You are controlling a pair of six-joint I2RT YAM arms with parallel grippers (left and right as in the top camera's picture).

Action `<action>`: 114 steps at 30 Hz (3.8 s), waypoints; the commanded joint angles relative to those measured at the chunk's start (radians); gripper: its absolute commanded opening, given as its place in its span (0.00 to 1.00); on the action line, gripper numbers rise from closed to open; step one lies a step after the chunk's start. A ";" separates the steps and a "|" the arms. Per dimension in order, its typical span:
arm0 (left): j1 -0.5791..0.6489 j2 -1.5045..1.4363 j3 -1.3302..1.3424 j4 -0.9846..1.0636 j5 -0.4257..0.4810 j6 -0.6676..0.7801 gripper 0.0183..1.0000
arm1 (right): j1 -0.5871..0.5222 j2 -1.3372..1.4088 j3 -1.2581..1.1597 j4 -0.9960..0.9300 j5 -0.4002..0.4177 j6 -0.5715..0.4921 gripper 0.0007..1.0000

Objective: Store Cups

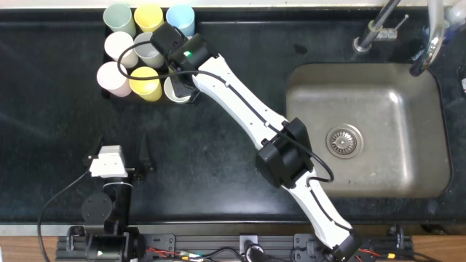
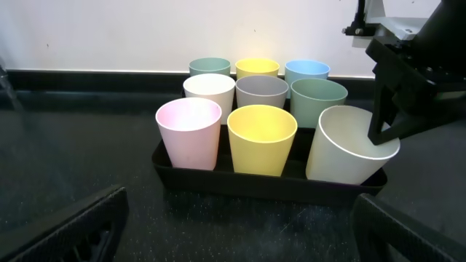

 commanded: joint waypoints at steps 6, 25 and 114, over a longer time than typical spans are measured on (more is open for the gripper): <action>0.006 -0.012 -0.001 -0.003 0.010 0.022 1.00 | 0.005 0.019 -0.006 0.023 0.017 0.001 0.04; 0.006 -0.012 -0.001 -0.003 0.010 0.022 1.00 | 0.001 0.010 -0.002 0.016 0.031 0.000 1.00; 0.006 -0.012 -0.001 -0.003 0.010 0.022 1.00 | -0.626 -2.262 -2.304 1.690 0.315 -0.006 1.00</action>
